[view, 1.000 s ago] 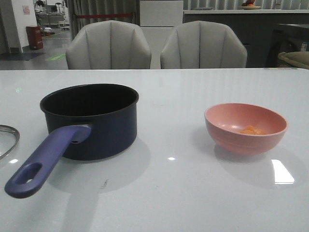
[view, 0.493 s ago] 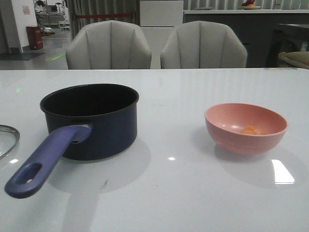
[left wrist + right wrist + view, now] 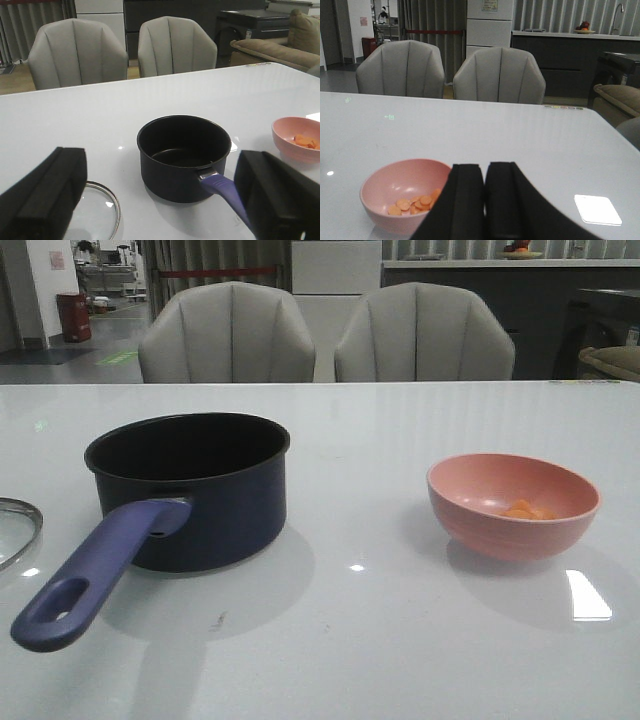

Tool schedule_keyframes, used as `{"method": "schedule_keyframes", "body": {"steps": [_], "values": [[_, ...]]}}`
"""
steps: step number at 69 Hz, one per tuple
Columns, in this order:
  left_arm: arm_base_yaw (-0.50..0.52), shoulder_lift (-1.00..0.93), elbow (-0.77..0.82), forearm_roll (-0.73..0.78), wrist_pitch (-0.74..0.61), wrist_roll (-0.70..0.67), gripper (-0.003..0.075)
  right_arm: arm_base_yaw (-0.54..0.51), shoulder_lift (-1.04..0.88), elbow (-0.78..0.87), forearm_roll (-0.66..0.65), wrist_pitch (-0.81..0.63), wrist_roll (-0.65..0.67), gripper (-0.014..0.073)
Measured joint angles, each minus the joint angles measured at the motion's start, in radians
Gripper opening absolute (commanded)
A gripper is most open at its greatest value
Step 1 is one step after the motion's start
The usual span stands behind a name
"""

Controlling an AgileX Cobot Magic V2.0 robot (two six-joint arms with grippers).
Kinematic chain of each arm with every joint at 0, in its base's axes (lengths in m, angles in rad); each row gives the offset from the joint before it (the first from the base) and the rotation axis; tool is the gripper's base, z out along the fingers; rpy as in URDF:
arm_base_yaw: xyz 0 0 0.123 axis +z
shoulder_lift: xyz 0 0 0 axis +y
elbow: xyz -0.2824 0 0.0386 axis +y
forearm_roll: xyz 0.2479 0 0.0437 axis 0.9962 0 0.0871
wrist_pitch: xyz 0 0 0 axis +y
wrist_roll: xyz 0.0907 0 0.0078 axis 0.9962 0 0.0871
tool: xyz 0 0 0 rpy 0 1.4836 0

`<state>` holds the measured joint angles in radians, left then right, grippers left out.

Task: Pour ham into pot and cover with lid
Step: 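Reach the right gripper to the pink bowl rim and grasp it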

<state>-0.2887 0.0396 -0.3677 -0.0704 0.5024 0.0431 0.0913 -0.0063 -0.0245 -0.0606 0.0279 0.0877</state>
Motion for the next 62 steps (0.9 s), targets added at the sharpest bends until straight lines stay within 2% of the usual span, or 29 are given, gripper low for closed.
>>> {"method": "schedule_keyframes", "body": {"steps": [15, 35, 40, 52, 56, 62], "values": [[0.0, 0.0, 0.0, 0.0, 0.0, 0.0, 0.0625, 0.0, 0.181, -0.177, 0.0, 0.163, 0.0, 0.0157], [0.0, 0.0, 0.0, 0.0, 0.0, 0.0, 0.0624, 0.0, 0.345, -0.193, 0.0, 0.163, 0.0, 0.0175], [0.0, 0.0, 0.0, 0.0, 0.0, 0.0, 0.0624, 0.0, 0.383, -0.204, 0.0, 0.151, 0.0, 0.0246], [0.0, 0.0, 0.0, 0.0, 0.0, 0.0, 0.0625, 0.0, 0.547, -0.284, 0.007, 0.141, 0.0, 0.05], [0.0, 0.0, 0.0, 0.0, 0.0, 0.0, 0.0624, 0.0, 0.626, -0.316, 0.024, 0.136, 0.0, 0.0538], [0.0, 0.0, 0.0, 0.0, 0.0, 0.0, 0.0624, 0.0, 0.74, -0.364, 0.068, 0.135, 0.0, 0.054]]}}
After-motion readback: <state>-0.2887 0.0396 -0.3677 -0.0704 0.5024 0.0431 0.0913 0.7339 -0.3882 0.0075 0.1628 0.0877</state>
